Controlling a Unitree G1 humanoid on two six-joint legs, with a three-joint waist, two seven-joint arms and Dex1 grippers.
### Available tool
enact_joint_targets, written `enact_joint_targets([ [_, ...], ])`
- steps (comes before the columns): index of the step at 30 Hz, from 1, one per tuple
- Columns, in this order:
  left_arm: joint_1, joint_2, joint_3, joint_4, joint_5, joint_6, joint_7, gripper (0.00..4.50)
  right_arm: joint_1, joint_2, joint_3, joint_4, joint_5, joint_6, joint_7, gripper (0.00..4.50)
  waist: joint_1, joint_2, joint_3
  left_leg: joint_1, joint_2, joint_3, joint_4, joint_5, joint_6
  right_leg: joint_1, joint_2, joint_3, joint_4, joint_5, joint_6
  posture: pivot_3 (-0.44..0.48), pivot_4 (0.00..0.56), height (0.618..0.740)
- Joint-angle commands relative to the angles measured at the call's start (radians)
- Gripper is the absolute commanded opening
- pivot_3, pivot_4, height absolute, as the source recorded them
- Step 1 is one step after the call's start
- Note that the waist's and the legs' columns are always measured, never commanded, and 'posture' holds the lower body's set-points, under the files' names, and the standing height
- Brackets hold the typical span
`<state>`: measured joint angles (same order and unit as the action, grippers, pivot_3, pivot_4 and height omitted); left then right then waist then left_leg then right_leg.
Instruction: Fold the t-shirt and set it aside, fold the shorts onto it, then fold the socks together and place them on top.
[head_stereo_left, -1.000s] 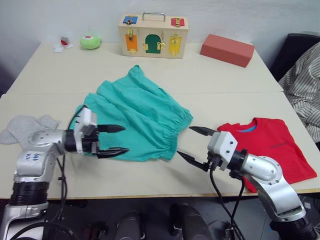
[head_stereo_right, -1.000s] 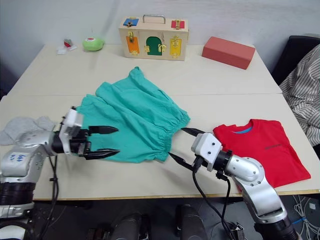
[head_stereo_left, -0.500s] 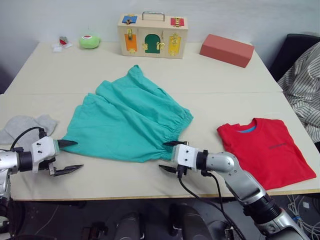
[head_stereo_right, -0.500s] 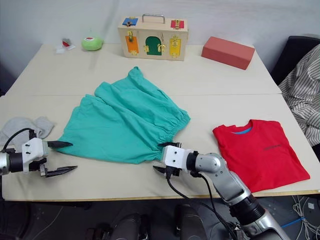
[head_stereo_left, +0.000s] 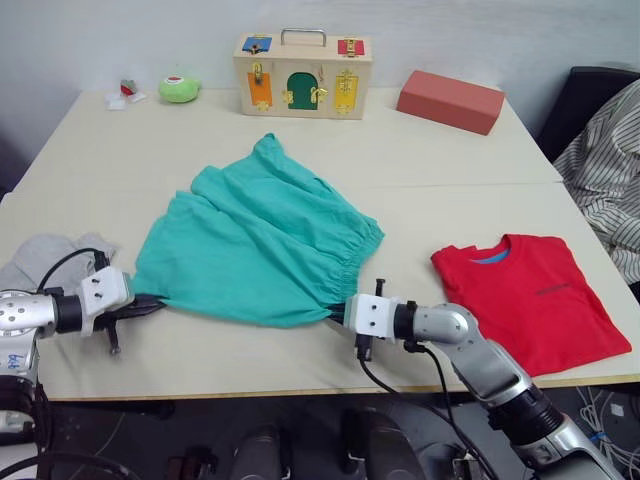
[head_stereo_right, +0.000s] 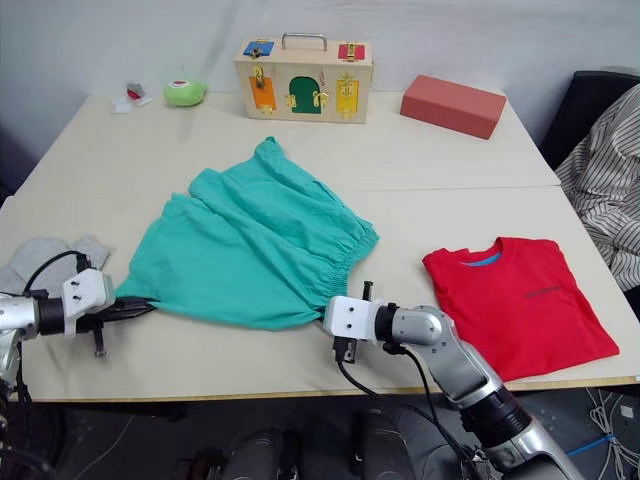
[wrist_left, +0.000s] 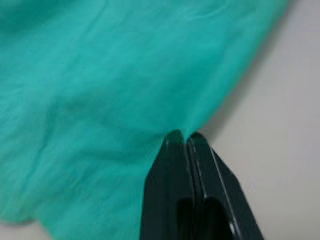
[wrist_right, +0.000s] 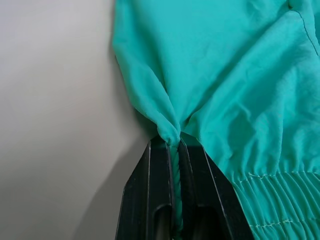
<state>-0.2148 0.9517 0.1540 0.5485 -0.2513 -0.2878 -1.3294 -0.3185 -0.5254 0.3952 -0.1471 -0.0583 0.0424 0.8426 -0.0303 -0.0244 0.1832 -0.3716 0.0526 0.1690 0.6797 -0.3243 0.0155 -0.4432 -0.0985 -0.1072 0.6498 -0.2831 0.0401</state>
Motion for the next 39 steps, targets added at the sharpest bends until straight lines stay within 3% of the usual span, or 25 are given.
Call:
enact_joint_targets([
  [1, 0.175, 0.050, 0.012, -0.269, -0.109, 0.184, -0.092, 0.04, 0.040, -0.046, -0.059, -0.056, 0.091, -0.065, 0.075, 0.00, -0.002, 0.000, 0.000, -0.001, 0.000, 0.000, 0.000, 0.000, 0.000, 0.000, 0.000, 0.000, -0.002, 0.000, 0.000, 0.000, 0.150, 0.740],
  [9, 0.608, 0.133, 0.199, -0.774, -0.290, 0.525, -0.116, 0.04, 0.229, -0.219, -0.187, -0.098, 0.259, -0.187, 0.256, 0.00, 0.001, -0.001, 0.001, -0.002, 0.003, 0.001, -0.001, -0.005, 0.001, 0.000, 0.003, 0.000, -0.007, -0.002, 0.002, 0.000, 0.150, 0.740],
  [14, 0.767, 0.148, 0.275, -0.918, -0.309, 0.640, -0.137, 0.04, 0.333, -0.277, -0.258, -0.105, 0.298, -0.210, 0.275, 0.00, 0.004, -0.001, 0.001, 0.000, 0.003, 0.000, -0.001, -0.006, 0.000, 0.001, 0.003, 0.000, -0.007, -0.002, 0.001, 0.000, 0.150, 0.740],
  [17, 0.702, 0.148, 0.279, -0.918, -0.324, 0.665, -0.122, 0.04, 0.360, -0.270, -0.288, -0.151, 0.352, -0.162, 0.265, 0.00, 0.006, 0.000, 0.002, 0.000, 0.004, -0.001, -0.001, -0.007, -0.001, 0.001, 0.004, 0.000, -0.006, -0.003, -0.001, 0.000, 0.150, 0.740],
  [22, 0.393, 0.148, 0.242, -0.821, -0.387, 0.712, -0.087, 0.04, 0.386, -0.267, -0.366, -0.286, 0.521, 0.032, 0.212, 0.00, 0.022, 0.001, 0.002, 0.000, 0.005, -0.003, -0.001, -0.008, -0.004, 0.001, 0.004, -0.001, -0.005, -0.005, -0.003, 0.000, 0.150, 0.740],
  [26, 0.052, 0.115, 0.161, -0.679, -0.389, 0.726, -0.038, 0.04, 0.347, -0.245, -0.451, -0.344, 0.640, 0.175, 0.116, 0.00, 0.029, 0.001, 0.002, -0.001, 0.005, -0.003, -0.001, -0.003, -0.004, 0.000, 0.005, -0.002, -0.004, -0.004, -0.003, 0.000, 0.150, 0.740],
  [30, -0.113, 0.089, 0.093, -0.571, -0.327, 0.677, -0.037, 0.04, 0.306, -0.218, -0.474, -0.348, 0.661, 0.234, 0.061, 0.00, 0.023, 0.001, 0.002, 0.000, 0.005, 0.000, -0.002, -0.004, -0.004, 0.000, 0.005, 0.000, -0.004, -0.004, -0.003, 0.000, 0.150, 0.740],
  [32, -0.126, 0.092, 0.062, -0.538, -0.260, 0.614, -0.030, 0.04, 0.299, -0.214, -0.452, -0.348, 0.634, 0.230, 0.065, 0.00, 0.023, 0.001, 0.002, 0.000, 0.005, 0.001, -0.002, -0.004, -0.005, -0.001, 0.007, 0.000, -0.004, -0.004, -0.003, 0.000, 0.150, 0.740],
  [35, -0.030, 0.065, 0.070, -0.565, -0.206, 0.491, -0.028, 0.57, 0.318, -0.212, -0.405, -0.346, 0.566, 0.189, 0.086, 0.00, 0.020, 0.001, 0.002, -0.001, 0.007, 0.003, -0.002, -0.004, -0.005, -0.001, 0.010, 0.001, -0.006, -0.004, -0.003, 0.000, 0.150, 0.740],
  [39, 0.115, -0.001, 0.122, -0.598, -0.203, 0.354, -0.029, 1.85, 0.305, -0.178, -0.361, -0.299, 0.461, 0.123, 0.056, 0.00, 0.018, 0.000, 0.002, -0.001, 0.011, 0.004, 0.000, -0.006, -0.007, -0.001, 0.013, 0.002, -0.008, -0.005, -0.003, 0.000, 0.150, 0.740],
])
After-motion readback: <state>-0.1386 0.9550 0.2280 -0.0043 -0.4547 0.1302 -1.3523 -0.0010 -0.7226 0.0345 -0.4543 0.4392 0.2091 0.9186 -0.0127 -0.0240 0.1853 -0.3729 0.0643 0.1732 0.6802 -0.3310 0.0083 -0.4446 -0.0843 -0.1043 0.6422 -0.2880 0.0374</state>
